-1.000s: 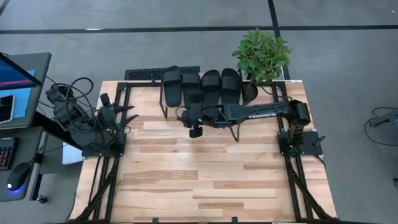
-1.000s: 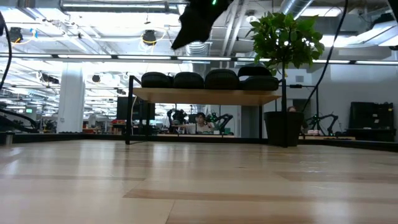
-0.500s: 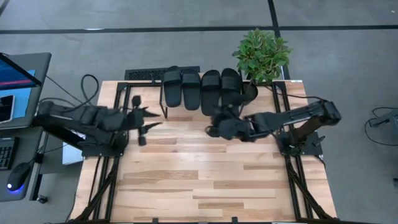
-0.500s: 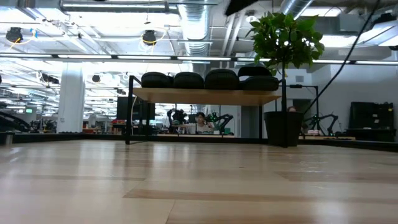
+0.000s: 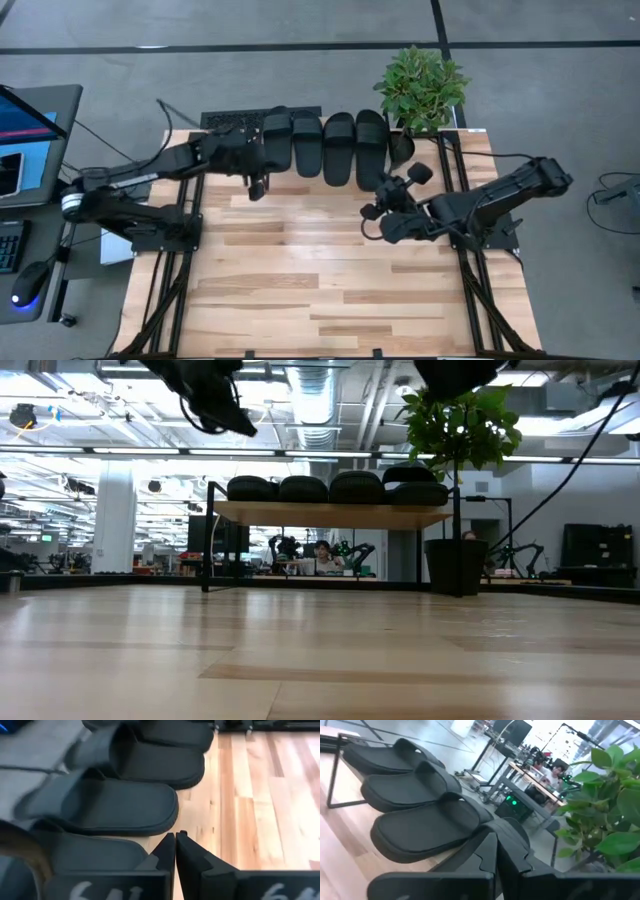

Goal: Pick and place slides into the shelf
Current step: Adjust the pair slides on the shelf

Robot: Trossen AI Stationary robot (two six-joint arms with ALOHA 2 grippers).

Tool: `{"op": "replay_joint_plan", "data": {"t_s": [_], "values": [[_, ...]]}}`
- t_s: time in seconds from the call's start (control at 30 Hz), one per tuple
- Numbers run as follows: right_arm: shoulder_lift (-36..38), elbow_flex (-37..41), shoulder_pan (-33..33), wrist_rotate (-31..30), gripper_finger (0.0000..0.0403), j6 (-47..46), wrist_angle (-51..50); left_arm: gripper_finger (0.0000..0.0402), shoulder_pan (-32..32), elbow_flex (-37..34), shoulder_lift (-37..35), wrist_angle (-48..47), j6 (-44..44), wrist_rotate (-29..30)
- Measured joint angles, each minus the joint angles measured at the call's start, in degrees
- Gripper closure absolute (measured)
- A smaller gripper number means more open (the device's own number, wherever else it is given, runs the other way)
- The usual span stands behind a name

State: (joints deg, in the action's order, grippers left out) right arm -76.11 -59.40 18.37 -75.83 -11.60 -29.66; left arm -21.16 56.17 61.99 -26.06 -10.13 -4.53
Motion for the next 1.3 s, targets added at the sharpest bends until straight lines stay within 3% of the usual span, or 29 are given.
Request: {"op": "replay_joint_plan", "data": {"t_s": [0.17, 0.57, 0.93, 1.3], "values": [[-2.4, 0.71, 0.0, -0.72, 0.0403, -0.67, 0.06, 0.0401, -2.0, 3.11, 7.02, -1.41, 0.52, -6.73], [-4.7, 0.73, 0.0, -0.59, 0.0403, -4.05, -4.05, 0.0401, -1.98, 11.97, 18.91, -11.42, 1.99, -2.95], [-4.44, 0.71, 0.02, -0.74, 0.0403, -13.31, -12.25, 0.0401, -2.0, 14.29, 19.68, -16.85, 2.29, 1.93], [-4.44, 0.71, 0.04, -0.72, 0.0403, -13.48, -12.31, 0.0401, -1.94, 14.31, 19.61, -22.44, 3.69, 6.55]]}}
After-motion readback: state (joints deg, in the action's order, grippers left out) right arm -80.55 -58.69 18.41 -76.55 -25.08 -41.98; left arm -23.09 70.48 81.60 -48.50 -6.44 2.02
